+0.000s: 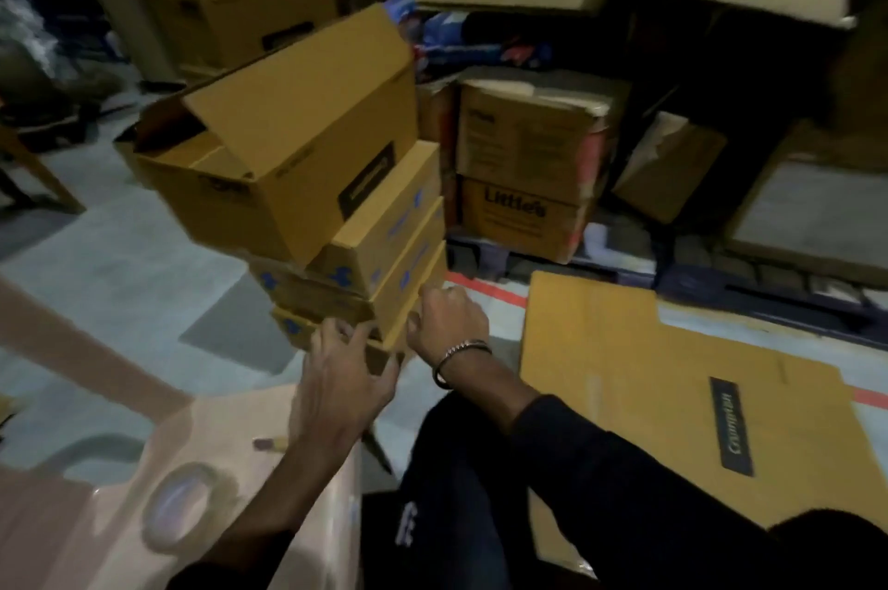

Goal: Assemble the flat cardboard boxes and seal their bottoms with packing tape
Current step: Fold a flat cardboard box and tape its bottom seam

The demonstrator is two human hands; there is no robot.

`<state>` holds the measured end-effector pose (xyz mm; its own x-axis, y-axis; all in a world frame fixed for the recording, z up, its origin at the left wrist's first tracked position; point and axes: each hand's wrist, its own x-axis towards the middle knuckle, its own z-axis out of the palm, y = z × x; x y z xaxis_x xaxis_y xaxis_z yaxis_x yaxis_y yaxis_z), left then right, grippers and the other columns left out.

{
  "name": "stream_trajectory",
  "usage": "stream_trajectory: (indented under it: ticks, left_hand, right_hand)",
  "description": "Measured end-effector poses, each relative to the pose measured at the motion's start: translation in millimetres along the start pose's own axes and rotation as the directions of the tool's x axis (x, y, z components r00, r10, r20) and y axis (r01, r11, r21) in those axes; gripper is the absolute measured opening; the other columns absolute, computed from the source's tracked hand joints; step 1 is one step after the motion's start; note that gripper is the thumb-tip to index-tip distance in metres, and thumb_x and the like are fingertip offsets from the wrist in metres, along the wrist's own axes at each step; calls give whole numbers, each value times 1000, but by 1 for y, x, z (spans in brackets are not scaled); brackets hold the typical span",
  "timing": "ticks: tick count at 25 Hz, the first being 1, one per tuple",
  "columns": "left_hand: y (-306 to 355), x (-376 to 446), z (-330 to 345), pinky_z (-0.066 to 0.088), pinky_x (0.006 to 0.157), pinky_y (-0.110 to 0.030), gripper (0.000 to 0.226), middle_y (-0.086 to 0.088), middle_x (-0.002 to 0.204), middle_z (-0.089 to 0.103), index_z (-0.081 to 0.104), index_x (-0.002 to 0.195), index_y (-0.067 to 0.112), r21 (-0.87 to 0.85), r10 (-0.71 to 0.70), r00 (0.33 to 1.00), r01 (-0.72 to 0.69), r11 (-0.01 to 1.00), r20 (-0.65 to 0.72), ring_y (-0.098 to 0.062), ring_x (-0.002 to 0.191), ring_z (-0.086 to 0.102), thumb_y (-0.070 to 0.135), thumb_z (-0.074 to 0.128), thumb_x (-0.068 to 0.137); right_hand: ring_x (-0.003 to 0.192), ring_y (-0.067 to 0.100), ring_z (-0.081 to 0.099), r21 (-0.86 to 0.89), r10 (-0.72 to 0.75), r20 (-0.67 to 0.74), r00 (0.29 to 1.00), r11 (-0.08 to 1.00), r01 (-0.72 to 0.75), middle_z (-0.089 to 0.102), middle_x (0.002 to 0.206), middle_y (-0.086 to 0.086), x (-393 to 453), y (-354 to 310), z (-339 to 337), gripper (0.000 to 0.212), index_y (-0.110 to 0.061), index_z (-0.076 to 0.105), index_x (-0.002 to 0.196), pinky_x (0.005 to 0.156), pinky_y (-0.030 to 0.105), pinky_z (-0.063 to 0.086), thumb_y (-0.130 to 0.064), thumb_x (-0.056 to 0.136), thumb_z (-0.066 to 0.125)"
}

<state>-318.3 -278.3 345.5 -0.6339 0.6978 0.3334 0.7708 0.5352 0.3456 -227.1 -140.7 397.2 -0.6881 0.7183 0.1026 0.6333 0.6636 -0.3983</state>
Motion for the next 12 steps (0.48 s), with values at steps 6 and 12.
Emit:
stream_trajectory:
  ticks: [6, 12]
  left_hand:
    - [136, 66, 60, 51, 89, -44, 46, -8, 122, 51, 65, 127, 23, -146, 196, 957, -167, 975, 213, -31, 116, 51, 50, 67, 89]
    - [175, 95, 180, 50, 94, -40, 58, -5, 126, 51, 57, 137, 25, -49, 315, 805, -338, 940, 503, -28, 119, 53, 60, 50, 91]
  right_hand:
    - [111, 35, 61, -43, 219, -89, 972, 974, -224, 66, 113, 15, 4, 135, -61, 32, -17, 59, 122, 81, 39, 52, -36, 97, 60]
    - [111, 28, 63, -39, 386, 21, 922, 922, -385, 64, 121, 8, 1, 288, -3, 42, -22, 57, 133, 89, 38, 56, -45, 98, 58]
